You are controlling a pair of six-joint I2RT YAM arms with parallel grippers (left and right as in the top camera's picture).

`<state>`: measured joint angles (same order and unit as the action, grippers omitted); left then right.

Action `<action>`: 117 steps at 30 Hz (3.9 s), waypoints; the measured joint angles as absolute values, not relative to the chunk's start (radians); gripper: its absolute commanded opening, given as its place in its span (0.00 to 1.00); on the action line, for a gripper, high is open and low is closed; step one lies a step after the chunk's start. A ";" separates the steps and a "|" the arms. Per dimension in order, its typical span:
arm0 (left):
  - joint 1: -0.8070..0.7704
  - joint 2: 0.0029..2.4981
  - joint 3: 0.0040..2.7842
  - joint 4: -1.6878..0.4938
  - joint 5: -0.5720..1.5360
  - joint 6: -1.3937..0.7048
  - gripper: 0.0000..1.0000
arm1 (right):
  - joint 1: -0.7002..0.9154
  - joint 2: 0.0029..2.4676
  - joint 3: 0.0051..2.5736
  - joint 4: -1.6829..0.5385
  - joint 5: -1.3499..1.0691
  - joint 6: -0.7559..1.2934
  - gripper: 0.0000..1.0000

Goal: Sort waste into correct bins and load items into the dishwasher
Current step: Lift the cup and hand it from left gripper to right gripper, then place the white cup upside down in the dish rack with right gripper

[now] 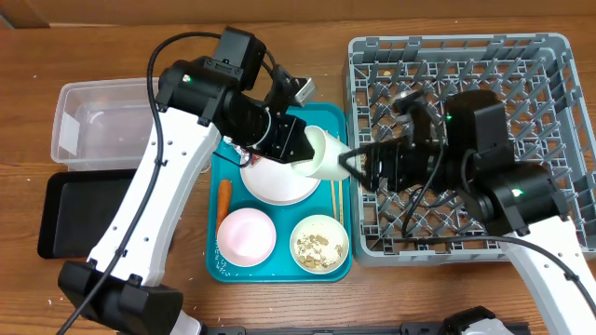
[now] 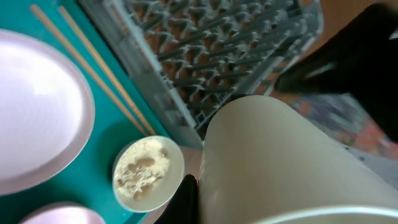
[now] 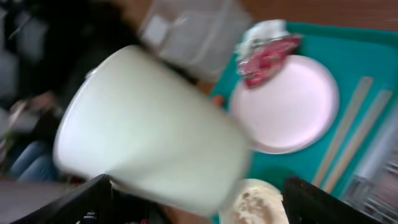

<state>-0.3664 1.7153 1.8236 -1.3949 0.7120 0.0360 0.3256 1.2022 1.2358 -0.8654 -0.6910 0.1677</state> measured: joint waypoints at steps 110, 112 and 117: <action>-0.109 1.713 1.824 -1.666 1.132 0.336 0.74 | -0.035 1.050 1.235 -1.230 -0.127 0.362 0.51; -0.109 1.713 1.824 -1.668 1.120 0.336 0.74 | -0.107 1.085 1.235 -1.282 -0.073 0.384 0.51; -0.109 1.713 1.824 -1.668 1.099 0.336 0.73 | -0.222 1.194 1.235 -1.363 0.002 0.394 0.50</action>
